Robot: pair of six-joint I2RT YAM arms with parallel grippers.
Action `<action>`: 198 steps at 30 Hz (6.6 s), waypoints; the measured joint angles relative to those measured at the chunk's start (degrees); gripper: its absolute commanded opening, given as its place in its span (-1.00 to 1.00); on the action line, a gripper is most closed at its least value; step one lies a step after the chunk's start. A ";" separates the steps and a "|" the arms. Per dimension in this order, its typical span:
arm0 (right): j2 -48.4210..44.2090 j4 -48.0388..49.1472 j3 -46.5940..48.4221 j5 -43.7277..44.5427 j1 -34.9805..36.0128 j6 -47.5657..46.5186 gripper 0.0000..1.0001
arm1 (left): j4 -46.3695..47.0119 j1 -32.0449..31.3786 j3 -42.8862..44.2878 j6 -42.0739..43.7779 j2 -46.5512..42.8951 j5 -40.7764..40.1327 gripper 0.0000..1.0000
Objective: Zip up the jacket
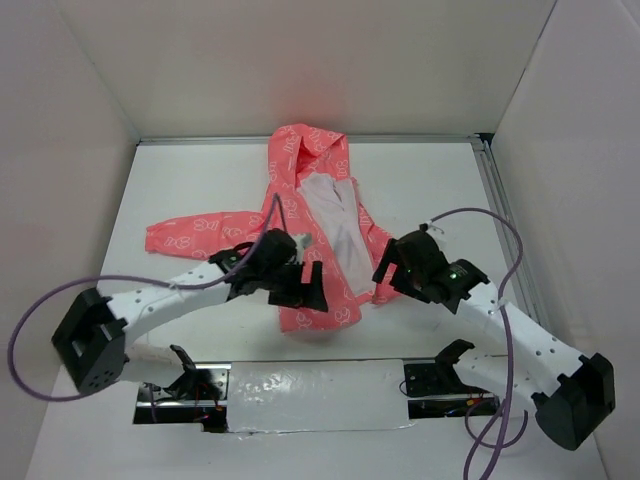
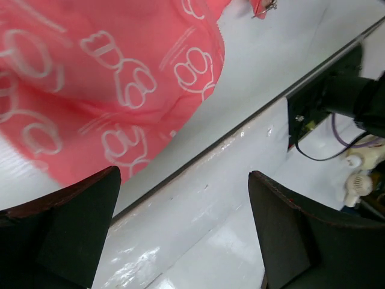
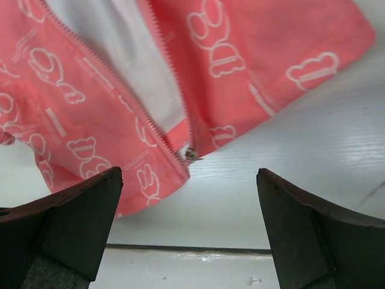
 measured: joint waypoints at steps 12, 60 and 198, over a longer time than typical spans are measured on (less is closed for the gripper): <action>8.87 9.42 -1.95 -10.75 -6.93 -9.55 0.99 | 3.19 1.64 8.39 -1.27 25.29 -0.83 0.95; 25.44 16.04 0.39 -1.27 11.06 5.90 0.41 | 15.19 14.60 -8.22 2.36 13.84 10.40 0.89; -11.39 39.98 -12.87 -20.74 3.52 -5.22 -1.00 | 43.19 12.81 11.47 1.66 24.81 42.01 -0.78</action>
